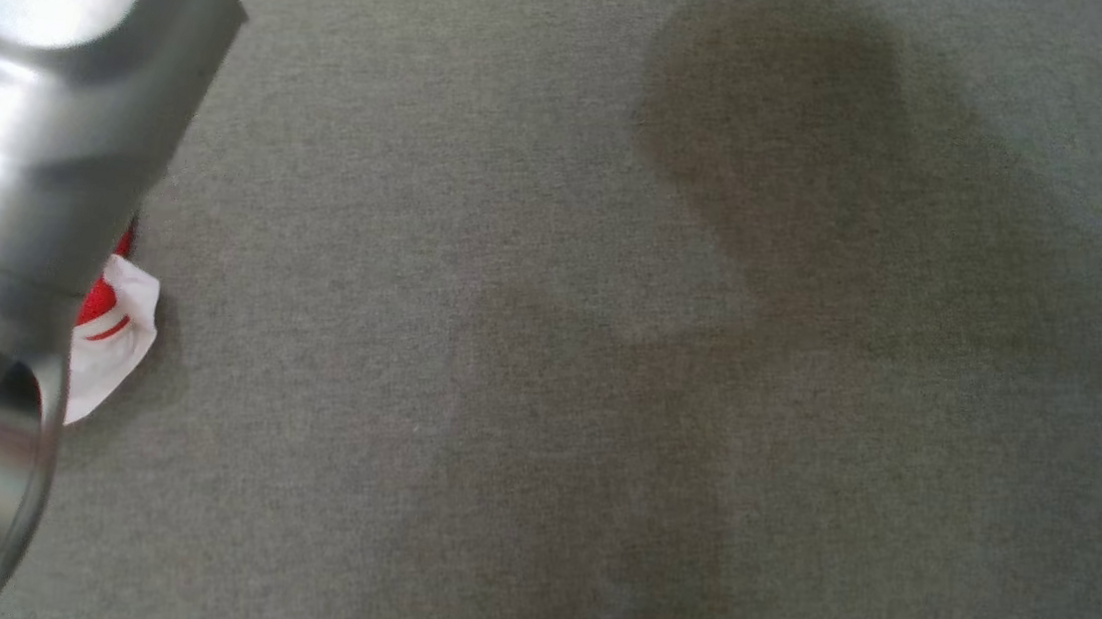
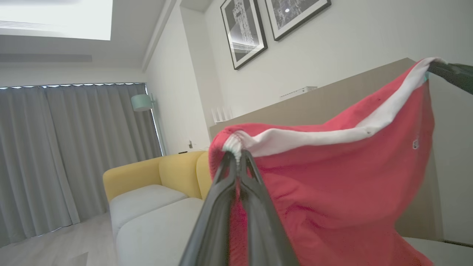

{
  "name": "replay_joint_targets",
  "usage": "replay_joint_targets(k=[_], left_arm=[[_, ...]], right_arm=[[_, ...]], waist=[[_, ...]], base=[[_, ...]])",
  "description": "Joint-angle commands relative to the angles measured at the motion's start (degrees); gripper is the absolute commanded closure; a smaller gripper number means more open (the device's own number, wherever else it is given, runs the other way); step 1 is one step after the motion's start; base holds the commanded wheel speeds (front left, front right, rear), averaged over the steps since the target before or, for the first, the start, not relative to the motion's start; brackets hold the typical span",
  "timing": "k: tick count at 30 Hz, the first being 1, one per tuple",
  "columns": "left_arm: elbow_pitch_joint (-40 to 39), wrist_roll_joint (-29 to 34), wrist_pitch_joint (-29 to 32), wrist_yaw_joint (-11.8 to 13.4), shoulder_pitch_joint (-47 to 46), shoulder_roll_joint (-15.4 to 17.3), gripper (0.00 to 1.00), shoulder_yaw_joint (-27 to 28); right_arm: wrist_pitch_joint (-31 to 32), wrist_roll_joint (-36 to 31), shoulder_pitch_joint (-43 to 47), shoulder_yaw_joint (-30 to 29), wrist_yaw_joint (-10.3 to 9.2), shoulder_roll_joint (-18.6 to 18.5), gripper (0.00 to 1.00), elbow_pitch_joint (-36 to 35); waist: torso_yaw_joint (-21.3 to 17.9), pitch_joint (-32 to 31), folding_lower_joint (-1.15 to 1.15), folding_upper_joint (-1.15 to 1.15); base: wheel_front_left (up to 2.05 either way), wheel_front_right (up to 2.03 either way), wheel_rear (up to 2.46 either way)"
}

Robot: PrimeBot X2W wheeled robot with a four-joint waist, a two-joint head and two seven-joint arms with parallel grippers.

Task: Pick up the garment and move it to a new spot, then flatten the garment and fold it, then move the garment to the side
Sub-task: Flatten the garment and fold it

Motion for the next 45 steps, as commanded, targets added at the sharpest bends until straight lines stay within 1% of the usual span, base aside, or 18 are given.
replay_joint_targets(k=[1,3,6,10,13,14,16,18,20,23,26,28,30,32,34,37,41,45], left_arm=[[-1.91,0.07,-0.2,-0.15,-0.76,1.53,1.0,1.04],[-4.0,-0.08,-0.23,-0.16,2.83,2.2,1.0,0.36],[-7.12,0.07,-0.25,-0.17,10.62,3.1,1.0,-1.53],[-10.86,-0.33,-0.26,-0.17,23.65,3.84,1.0,-6.74],[-12.7,0.08,-0.26,-0.18,33.85,5.05,1.0,-10.32],[-12.7,0.08,-0.26,-0.18,33.85,5.05,1.0,-10.32],[-13.7,0.62,-0.26,-0.18,40.36,6.31,1.0,-11.52],[-14.87,0.78,-0.26,-0.16,46.87,7.57,1.0,-11.39],[-16.46,1.15,-0.26,0.57,52.62,8.88,1.0,-11.25],[-19.52,1.18,-0.27,1.85,59.29,10.73,1.0,-11.28],[-23.27,1.48,0.11,2.82,63.08,12.96,1.0,-12.21],[-26.3,1.27,1.24,3.37,64.2,14.16,1.0,-12.41],[-29.11,1.13,2.26,3.97,63.94,14.73,1.0,-12.08],[-30.95,0.56,2.98,4.24,62.64,14.31,1.0,-11.32],[-31.62,0.29,3.68,3.94,60.24,13.27,1.0,-10.81],[-30.87,-0.52,4.63,3.23,55.52,10.56,1.0,-9.93],[-27.71,-1.26,5.49,2.25,48.53,7.17,1.0,-8.78],[-23.44,-0.85,5.59,2.11,42.74,5.29,1.0,-7.45]], right_arm=[[-0.18,0.02,2.36,-0.15,0.26,-1.36,1.0,-2.13],[-0.18,0.85,5.88,0.06,0.26,-1.28,1.0,-2.78],[-0.18,2.37,13.62,0.38,0.26,-1.27,1.0,-3.06],[-0.18,4.86,26.8,0.72,0.26,-1.01,1.0,-2.96],[-0.16,8.34,37.6,1.1,0.26,-0.77,1.0,-3.48],[-0.16,8.34,37.6,1.1,0.26,-0.77,1.0,-3.48],[0.45,10.6,44.12,1.32,0.26,-0.94,1.0,-5.23],[1.66,12.36,50.32,1.05,0.26,-1.5,1.0,-7.63],[2.86,14.11,56.34,0.1,0.26,-2.24,1.0,-10.08],[4.51,16.12,64.87,-3.12,0.26,-2.51,1.0,-14.46],[6.04,17.22,71.9,-7.31,0.26,-2.19,1.0,-19.6],[6.98,17.98,74.96,-9.84,0.26,-1.91,1.0,-23.02],[8.1,18.71,76.18,-11.36,0.26,-2.24,1.0,-25.52],[8.95,19.27,75.29,-12.05,0.26,-3.24,1.0,-26.66],[9.83,20.26,72.83,-11.8,0.26,-4.22,1.0,-26.44],[11.47,21.79,67.74,-10.01,0.26,-6.35,1.0,-24.16],[12.78,24.65,59.4,-7.22,0.26,-9.54,1.0,-19.52],[13.44,26.88,51.08,-3.26,0.26,-12.77,1.0,-14.88]], waist=[[-0.18,0.2,-0.02,0.0],[-0.21,0.18,-0.02,0.0],[0.09,-0.3,-0.02,0.0],[0.71,-2.39,-0.02,0.0],[0.77,-4.58,-0.02,0.0],[0.77,-4.58,-0.02,0.0],[0.51,-6.14,-0.02,0.0],[0.31,-7.64,-0.02,0.0],[0.54,-8.97,-0.02,0.0],[1.4,-10.22,-0.02,0.0],[2.52,-10.93,-0.02,0.0],[3.23,-10.89,-0.02,0.0],[3.99,-10.57,-0.02,0.0],[4.8,-9.92,-0.02,0.0],[5.72,-9.0,-0.02,0.0],[7.34,-7.02,-0.02,0.0],[9.53,-3.37,-0.02,0.0],[11.03,-0.31,-0.02,0.0]], base=[[0.0,0.0,0.0],[0.0,0.0,0.0],[0.0,0.0,0.0],[0.0,0.0,0.0],[0.0,0.0,0.0],[0.0,0.0,0.0],[0.0,0.0,0.0],[0.0,0.0,0.0],[0.0,0.0,0.0],[0.0,0.0,0.0],[0.0,0.0,0.0],[0.0,0.0,0.0],[0.0,0.0,0.0],[0.0,0.0,0.0],[0.0,0.0,0.0],[0.0,0.0,0.0],[0.0,0.0,0.0],[0.0,0.0,0.0]])
